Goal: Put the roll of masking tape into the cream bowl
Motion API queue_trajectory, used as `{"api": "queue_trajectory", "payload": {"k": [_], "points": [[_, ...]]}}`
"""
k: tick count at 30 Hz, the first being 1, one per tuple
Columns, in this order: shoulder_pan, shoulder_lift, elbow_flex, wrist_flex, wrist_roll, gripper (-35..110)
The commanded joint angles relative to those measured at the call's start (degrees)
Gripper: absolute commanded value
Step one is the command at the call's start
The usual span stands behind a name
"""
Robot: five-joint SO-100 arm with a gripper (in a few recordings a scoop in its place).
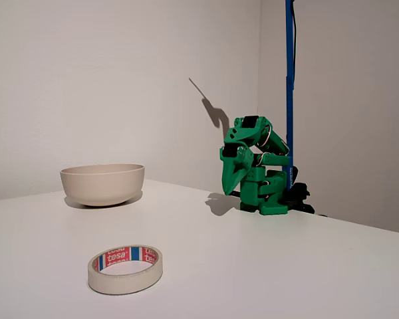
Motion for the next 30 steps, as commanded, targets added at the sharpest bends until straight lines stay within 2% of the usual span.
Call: {"api": "queue_trajectory", "payload": {"k": [1, 17, 30], "points": [[-1.1, -11.2, -11.9, -2.4, 2.6, -8], [-8.4, -57.1, -75.4, 17.5, 7.5, -8], [-2.3, -100.1, -116.6, 25.0, 9.6, -8]]}}
